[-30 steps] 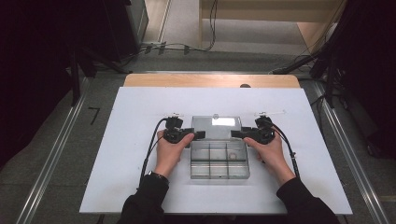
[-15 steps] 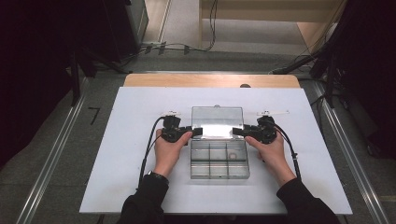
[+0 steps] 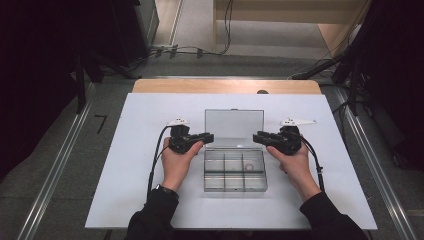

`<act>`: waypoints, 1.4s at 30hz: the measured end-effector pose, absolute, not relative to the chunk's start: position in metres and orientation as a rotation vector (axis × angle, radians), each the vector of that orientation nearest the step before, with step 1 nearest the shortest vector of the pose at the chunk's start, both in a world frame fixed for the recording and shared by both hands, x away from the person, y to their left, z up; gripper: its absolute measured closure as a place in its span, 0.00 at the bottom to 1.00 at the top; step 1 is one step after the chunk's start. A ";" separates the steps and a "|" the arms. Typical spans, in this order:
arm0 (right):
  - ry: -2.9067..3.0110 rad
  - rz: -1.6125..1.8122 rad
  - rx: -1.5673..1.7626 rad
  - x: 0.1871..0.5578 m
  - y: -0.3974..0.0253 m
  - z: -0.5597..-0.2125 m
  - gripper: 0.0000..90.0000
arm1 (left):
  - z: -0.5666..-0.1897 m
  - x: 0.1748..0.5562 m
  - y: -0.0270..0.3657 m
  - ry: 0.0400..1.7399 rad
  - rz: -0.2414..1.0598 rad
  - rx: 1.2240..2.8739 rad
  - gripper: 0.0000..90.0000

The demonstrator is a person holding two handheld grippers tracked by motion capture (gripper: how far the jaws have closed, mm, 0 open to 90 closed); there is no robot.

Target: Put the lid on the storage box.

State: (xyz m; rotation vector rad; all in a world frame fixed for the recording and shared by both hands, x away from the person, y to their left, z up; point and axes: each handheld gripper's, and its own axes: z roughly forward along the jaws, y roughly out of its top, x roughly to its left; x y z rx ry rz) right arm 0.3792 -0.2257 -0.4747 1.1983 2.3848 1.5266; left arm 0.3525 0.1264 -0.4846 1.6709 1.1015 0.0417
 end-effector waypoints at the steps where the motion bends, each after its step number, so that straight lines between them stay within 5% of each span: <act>1: 2.386 1.532 1.188 0.379 -0.227 -0.474 0.74 | -0.484 0.352 0.127 1.094 0.043 1.673 0.81; 9: 2.383 1.587 1.146 0.375 -0.232 -0.473 0.81 | -0.481 0.348 0.129 1.047 0.058 1.690 0.83; 21: 2.345 1.593 1.060 0.368 -0.233 -0.474 0.81 | -0.458 0.356 0.125 1.022 0.139 1.667 0.68; 32: 2.336 1.584 1.038 0.366 -0.233 -0.473 0.81 | -0.462 0.357 0.124 0.994 0.084 1.671 0.75; 42: 2.363 1.579 1.047 0.366 -0.226 -0.467 0.63 | -0.463 0.347 0.126 0.958 0.085 1.648 0.76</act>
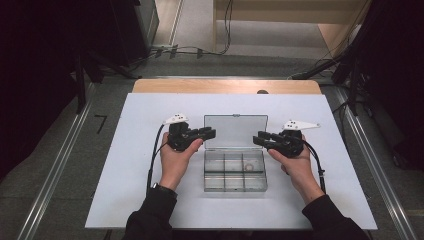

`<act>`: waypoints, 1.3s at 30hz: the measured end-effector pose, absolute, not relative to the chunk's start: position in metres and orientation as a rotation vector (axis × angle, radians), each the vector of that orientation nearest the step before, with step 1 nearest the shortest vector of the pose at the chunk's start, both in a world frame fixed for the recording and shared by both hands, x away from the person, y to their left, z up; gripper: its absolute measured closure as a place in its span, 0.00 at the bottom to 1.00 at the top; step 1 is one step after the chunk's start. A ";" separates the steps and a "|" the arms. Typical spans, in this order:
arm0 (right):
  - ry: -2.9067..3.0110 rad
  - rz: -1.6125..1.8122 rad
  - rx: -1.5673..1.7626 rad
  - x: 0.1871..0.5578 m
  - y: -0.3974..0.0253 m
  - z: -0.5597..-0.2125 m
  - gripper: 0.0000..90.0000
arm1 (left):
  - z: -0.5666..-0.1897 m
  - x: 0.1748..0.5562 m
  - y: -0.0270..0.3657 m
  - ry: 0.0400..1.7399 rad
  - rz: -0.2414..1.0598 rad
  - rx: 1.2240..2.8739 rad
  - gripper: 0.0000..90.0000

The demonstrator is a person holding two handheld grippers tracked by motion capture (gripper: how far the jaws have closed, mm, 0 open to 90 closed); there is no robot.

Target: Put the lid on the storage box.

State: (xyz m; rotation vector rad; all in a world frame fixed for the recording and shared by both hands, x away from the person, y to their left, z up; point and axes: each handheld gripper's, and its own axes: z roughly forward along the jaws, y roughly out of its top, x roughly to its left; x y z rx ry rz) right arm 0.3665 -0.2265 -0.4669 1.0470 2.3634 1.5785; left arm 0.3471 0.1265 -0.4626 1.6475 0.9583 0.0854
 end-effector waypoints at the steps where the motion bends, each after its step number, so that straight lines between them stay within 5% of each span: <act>1: 2.357 1.577 1.045 0.366 -0.226 -0.465 0.61 | -0.462 0.346 0.127 0.956 0.087 1.649 0.75; 8: 2.331 1.609 1.024 0.365 -0.227 -0.451 0.56 | -0.461 0.339 0.127 0.929 0.091 1.656 0.74; 22: 2.332 1.637 0.950 0.355 -0.226 -0.438 0.67 | -0.459 0.330 0.128 0.915 0.116 1.677 0.70; 29: 2.327 1.649 0.934 0.349 -0.227 -0.439 0.67 | -0.459 0.320 0.135 0.914 0.141 1.691 0.60; 39: 2.319 1.650 0.919 0.339 -0.228 -0.440 0.65 | -0.469 0.297 0.150 0.959 0.138 1.695 0.77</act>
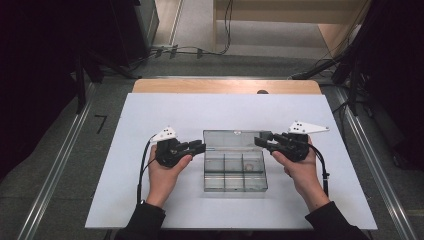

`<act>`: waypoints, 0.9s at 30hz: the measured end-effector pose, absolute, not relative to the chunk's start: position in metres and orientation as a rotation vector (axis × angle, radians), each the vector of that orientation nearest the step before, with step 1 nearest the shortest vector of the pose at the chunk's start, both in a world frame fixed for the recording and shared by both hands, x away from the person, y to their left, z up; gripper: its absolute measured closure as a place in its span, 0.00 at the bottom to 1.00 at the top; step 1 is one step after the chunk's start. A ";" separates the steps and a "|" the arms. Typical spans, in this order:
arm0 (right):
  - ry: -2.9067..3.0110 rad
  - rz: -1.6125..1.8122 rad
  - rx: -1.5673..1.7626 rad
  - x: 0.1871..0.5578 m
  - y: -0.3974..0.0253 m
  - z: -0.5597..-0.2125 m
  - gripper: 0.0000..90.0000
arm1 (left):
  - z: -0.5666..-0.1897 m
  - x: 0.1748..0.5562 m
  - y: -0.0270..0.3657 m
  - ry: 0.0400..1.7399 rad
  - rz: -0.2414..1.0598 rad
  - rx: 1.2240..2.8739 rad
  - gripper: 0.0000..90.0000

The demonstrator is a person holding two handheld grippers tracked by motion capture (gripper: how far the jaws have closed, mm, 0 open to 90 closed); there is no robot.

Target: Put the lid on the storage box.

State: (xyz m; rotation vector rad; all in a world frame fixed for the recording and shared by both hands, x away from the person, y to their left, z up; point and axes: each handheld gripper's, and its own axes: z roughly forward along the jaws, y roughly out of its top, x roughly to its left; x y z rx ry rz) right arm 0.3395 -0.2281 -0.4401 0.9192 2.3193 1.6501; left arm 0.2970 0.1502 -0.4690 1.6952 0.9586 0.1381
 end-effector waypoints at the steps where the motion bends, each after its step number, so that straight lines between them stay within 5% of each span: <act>1: 2.320 1.649 0.918 0.339 -0.228 -0.440 0.65 | -0.470 0.294 0.151 0.958 0.140 1.694 0.80; 9: 2.318 1.647 0.908 0.332 -0.229 -0.441 0.64 | -0.476 0.283 0.147 0.914 0.114 1.694 0.99; 27: 2.313 1.631 0.889 0.321 -0.231 -0.446 0.59 | -0.471 0.289 0.137 0.904 0.106 1.710 1.00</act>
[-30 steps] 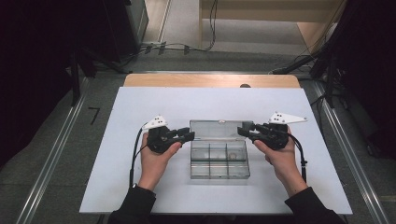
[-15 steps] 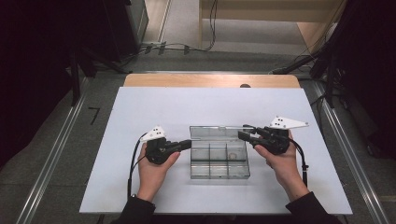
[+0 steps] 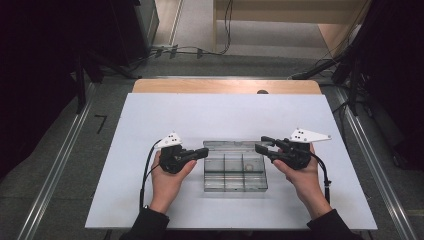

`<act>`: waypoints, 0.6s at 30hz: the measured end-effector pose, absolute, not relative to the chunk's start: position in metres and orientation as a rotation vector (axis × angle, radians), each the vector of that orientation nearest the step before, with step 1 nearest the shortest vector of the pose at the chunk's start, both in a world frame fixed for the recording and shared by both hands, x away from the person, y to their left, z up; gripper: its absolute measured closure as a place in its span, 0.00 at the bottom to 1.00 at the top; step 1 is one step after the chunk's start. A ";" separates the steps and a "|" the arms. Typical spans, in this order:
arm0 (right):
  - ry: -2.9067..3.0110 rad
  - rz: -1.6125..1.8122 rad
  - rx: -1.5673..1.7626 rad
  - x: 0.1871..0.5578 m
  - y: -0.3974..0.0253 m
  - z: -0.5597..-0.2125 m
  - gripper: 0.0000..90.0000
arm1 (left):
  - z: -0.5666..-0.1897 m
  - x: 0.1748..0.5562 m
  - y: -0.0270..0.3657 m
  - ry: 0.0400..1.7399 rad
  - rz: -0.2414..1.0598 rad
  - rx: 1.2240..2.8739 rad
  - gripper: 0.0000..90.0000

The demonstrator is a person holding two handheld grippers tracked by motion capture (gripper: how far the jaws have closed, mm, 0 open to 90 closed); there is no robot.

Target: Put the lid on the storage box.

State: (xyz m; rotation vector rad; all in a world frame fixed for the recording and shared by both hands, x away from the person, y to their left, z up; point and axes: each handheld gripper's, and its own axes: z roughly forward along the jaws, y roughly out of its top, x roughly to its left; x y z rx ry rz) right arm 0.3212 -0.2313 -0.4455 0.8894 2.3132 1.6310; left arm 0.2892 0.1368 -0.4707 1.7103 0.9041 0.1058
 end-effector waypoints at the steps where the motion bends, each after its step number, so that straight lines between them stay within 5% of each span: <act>1: 2.313 1.628 0.892 0.321 -0.231 -0.446 0.58 | -0.471 0.289 0.137 0.904 0.107 1.714 1.00; 18: 2.336 1.624 0.876 0.315 -0.241 -0.445 0.50 | -0.471 0.288 0.137 0.897 0.096 1.700 1.00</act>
